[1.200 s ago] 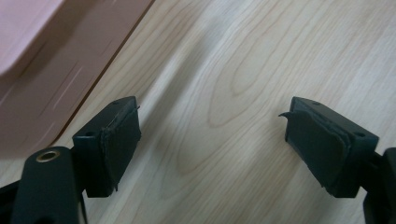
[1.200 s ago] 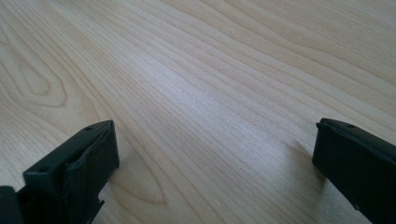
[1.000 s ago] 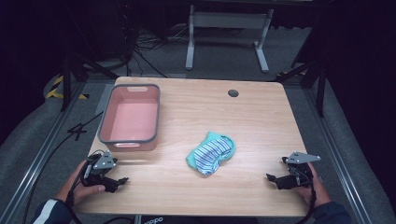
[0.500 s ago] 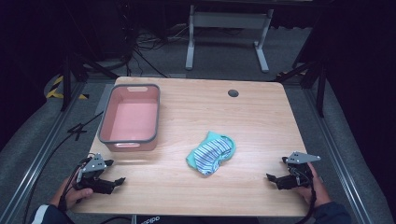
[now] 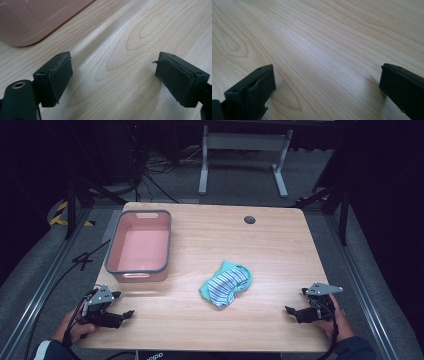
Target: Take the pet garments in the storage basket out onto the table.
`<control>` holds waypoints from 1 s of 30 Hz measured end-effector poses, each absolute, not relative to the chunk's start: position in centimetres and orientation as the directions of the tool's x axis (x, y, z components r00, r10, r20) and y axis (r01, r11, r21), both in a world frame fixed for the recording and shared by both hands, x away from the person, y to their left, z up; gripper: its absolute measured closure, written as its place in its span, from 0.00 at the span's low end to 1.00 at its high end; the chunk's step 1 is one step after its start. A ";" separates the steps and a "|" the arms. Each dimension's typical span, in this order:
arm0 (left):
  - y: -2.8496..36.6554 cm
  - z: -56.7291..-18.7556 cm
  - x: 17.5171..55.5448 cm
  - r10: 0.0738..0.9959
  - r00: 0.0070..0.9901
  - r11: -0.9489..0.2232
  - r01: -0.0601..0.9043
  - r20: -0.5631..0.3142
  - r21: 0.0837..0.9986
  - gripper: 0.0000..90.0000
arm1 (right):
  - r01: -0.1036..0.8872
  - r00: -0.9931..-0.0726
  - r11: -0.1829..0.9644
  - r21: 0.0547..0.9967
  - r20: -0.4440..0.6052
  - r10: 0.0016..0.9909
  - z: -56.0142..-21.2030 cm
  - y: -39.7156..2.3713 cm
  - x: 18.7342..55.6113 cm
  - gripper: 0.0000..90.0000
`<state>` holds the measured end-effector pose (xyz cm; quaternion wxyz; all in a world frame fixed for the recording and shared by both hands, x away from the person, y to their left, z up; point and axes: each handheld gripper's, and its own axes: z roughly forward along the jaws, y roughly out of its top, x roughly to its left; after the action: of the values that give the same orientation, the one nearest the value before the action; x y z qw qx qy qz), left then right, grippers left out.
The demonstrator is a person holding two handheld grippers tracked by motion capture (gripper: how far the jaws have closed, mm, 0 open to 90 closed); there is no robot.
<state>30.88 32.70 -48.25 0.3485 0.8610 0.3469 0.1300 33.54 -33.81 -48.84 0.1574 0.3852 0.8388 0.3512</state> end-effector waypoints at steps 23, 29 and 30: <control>32.4 -48.3 30.8 0.701 0.713 -0.513 0.515 -0.011 0.687 0.14 | 0.535 -0.656 0.458 0.710 0.007 0.755 -48.8 -33.8 33.6 0.01; 32.3 -48.3 30.9 0.701 0.713 -0.515 0.516 -0.010 0.685 0.12 | 0.535 -0.655 0.458 0.710 0.007 0.755 -48.8 -33.8 33.6 0.01; 32.2 -48.3 30.9 0.704 0.710 -0.508 0.520 -0.017 0.686 0.12 | 0.535 -0.656 0.458 0.710 0.007 0.755 -48.8 -33.8 33.6 0.01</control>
<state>30.88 32.25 -48.29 0.3446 0.8582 0.3565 0.1330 33.57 -33.82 -48.84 0.1567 0.3842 0.8393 0.3513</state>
